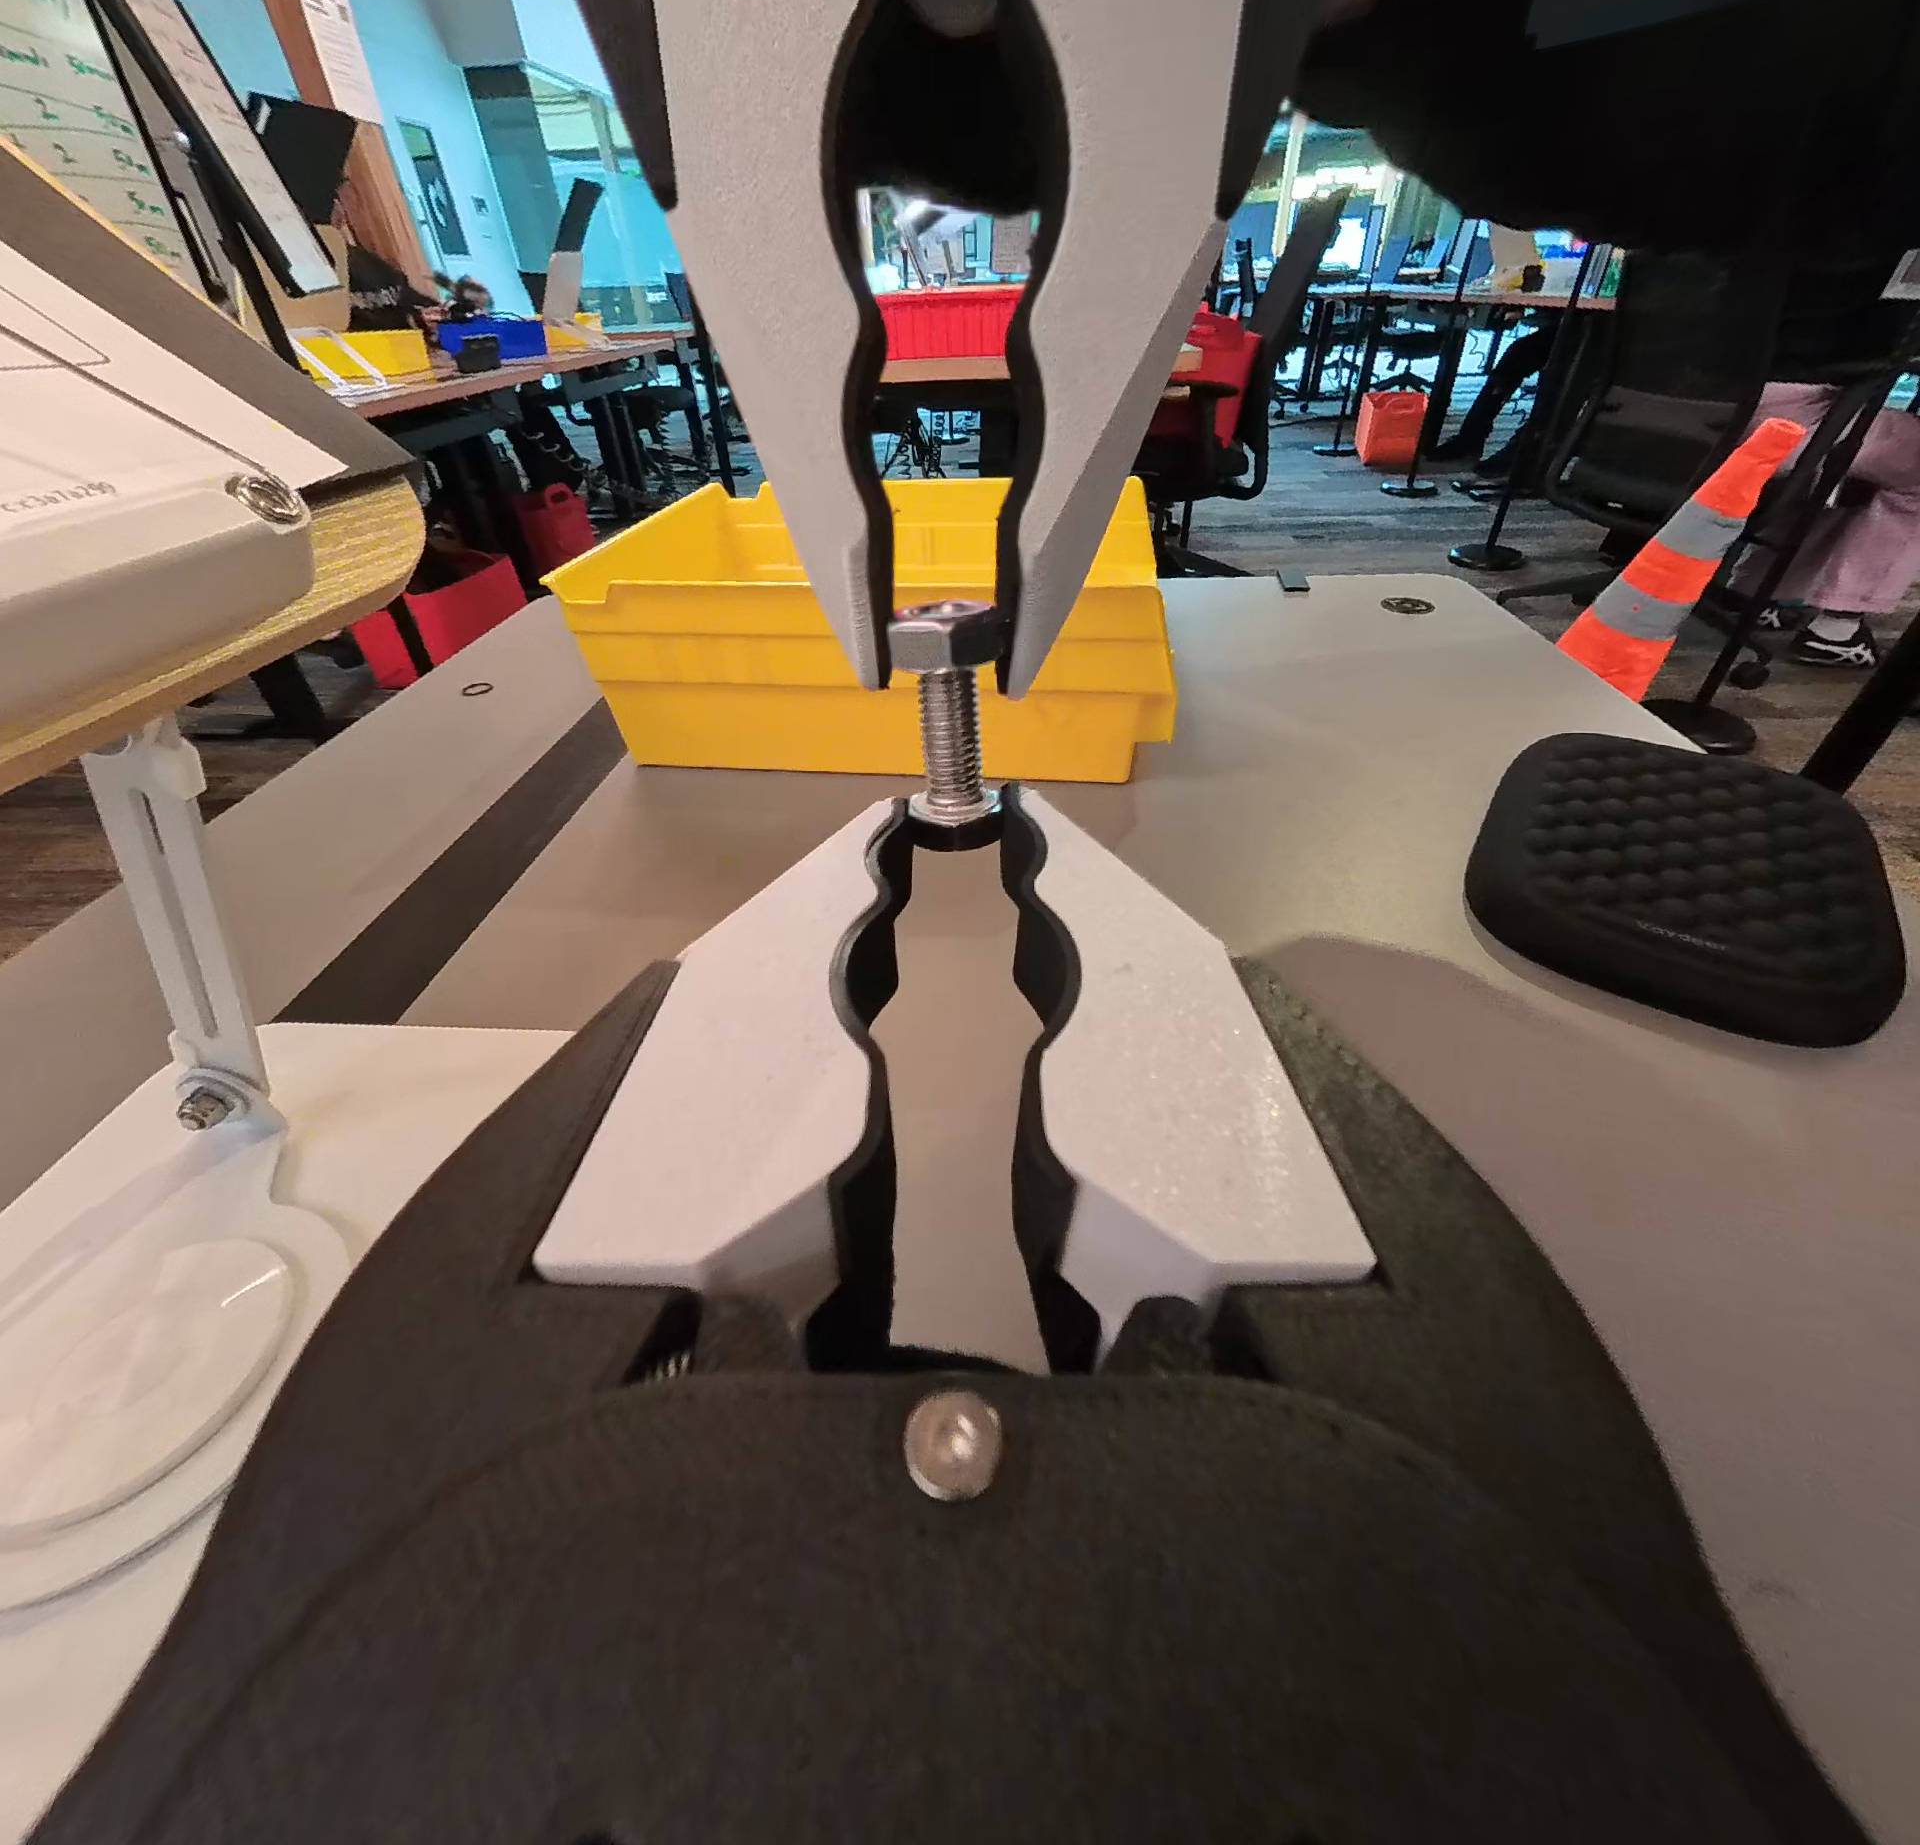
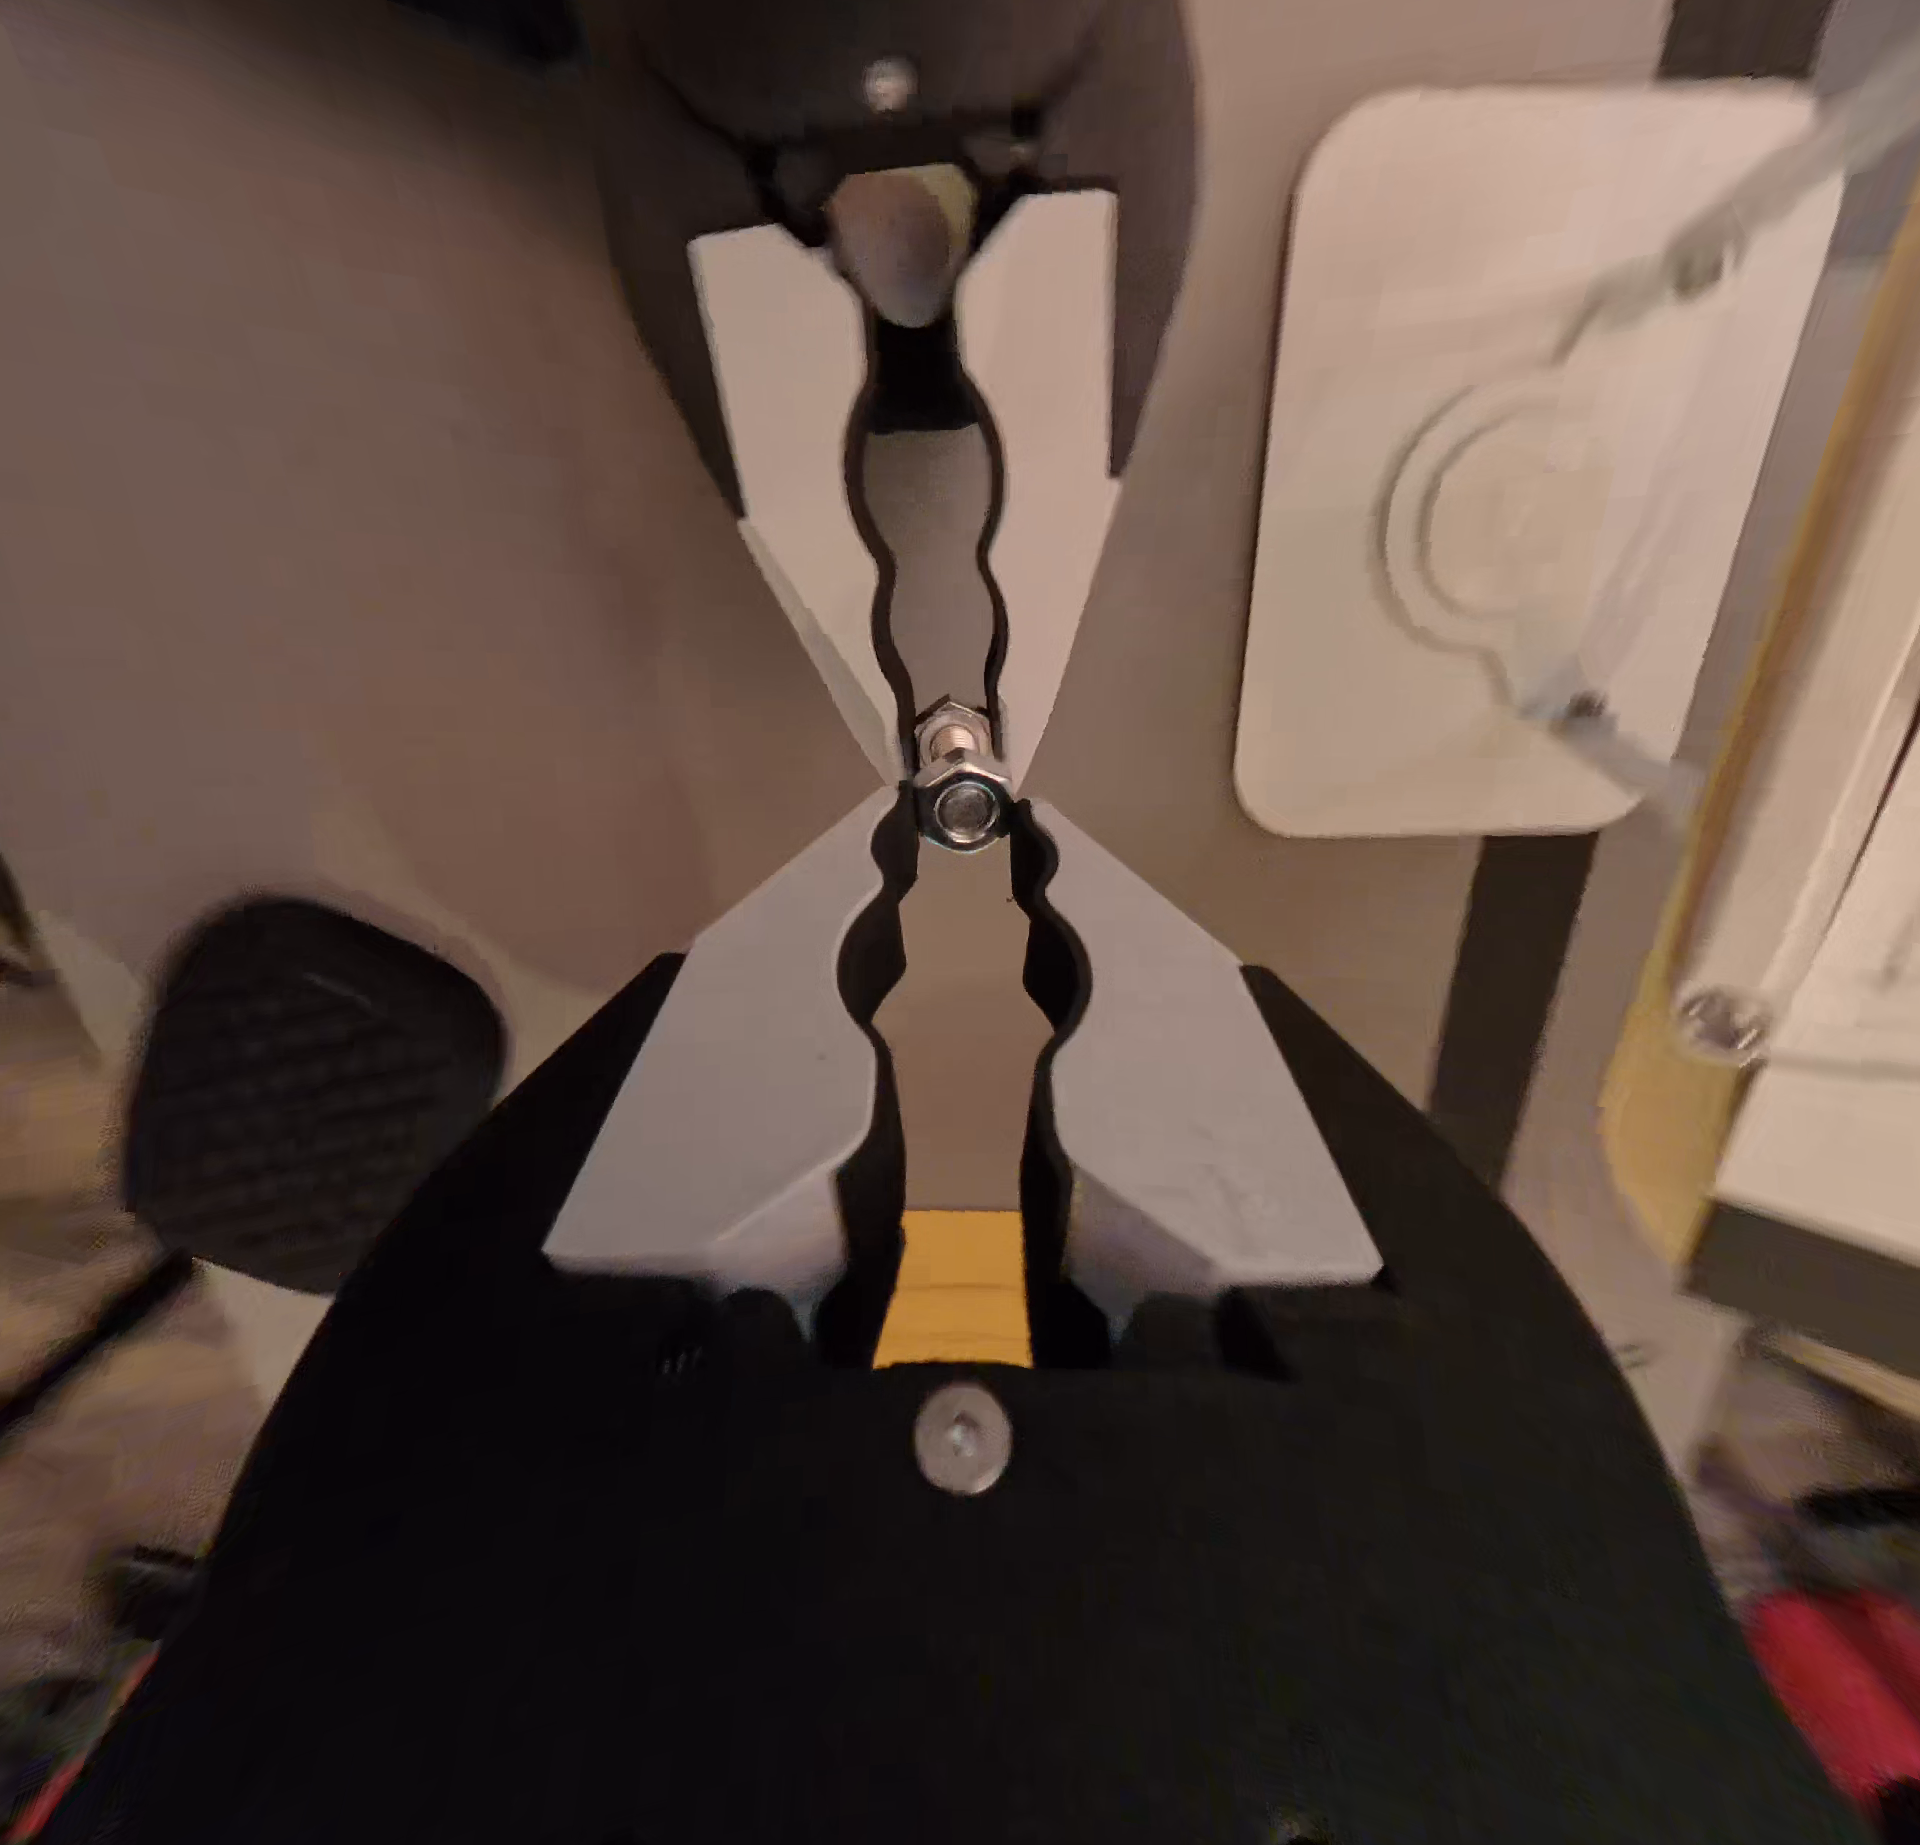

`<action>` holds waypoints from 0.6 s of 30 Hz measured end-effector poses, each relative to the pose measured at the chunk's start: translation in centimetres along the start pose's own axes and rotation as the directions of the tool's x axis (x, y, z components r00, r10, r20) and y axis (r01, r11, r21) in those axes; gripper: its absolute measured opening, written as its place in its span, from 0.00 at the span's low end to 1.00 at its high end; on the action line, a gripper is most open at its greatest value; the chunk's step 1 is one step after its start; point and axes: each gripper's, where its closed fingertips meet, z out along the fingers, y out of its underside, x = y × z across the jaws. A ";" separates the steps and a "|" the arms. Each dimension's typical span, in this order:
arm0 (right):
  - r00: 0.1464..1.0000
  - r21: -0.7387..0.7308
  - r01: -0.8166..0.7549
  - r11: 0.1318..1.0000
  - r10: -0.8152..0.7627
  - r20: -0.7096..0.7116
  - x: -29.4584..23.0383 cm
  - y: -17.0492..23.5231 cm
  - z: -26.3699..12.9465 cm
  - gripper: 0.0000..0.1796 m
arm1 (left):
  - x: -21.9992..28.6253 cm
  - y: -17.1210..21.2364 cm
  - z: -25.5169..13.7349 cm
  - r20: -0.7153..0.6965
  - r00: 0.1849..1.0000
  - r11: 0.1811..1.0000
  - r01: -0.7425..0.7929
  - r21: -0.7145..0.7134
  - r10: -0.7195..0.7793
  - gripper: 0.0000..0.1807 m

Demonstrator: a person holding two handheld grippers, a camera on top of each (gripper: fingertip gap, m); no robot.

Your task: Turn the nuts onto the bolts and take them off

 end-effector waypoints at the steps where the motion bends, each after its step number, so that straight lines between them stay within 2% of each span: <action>1: 0.995 0.003 -0.099 0.995 0.099 0.001 0.0 0.0 0.0 0.09 | -0.2 0.0 0.0 0.008 1.000 1.000 0.002 0.001 -0.002 0.08; 3: 0.972 0.019 -0.234 0.972 0.234 0.001 0.0 -0.2 0.1 0.09 | -0.2 0.0 -0.1 0.005 1.000 1.000 0.003 0.003 -0.003 0.08; 7: 0.966 0.032 -0.259 0.965 0.259 -0.012 0.0 -0.1 0.3 0.09 | -0.2 0.3 0.0 0.005 1.000 1.000 0.007 -0.005 -0.007 0.08; 9: 0.980 0.053 -0.195 0.979 0.197 -0.030 0.4 -0.3 0.0 0.22 | -0.1 0.0 0.0 0.001 1.000 1.000 0.005 0.005 -0.005 0.08; 11: 0.989 0.056 -0.132 0.990 0.135 -0.055 0.8 -0.2 -0.5 0.27 | 0.0 -0.1 0.0 -0.001 1.000 1.000 0.000 0.005 0.000 0.08; 15: 0.994 0.057 0.105 0.993 -0.102 -0.050 0.6 -0.1 -0.7 0.25 | 0.1 -0.1 0.0 -0.009 1.000 1.000 0.005 0.009 -0.005 0.08; 18: 0.961 0.057 0.274 0.960 -0.270 -0.061 0.4 -0.3 -0.5 0.21 | 0.2 -0.1 0.0 -0.013 1.000 1.000 0.005 0.012 -0.005 0.08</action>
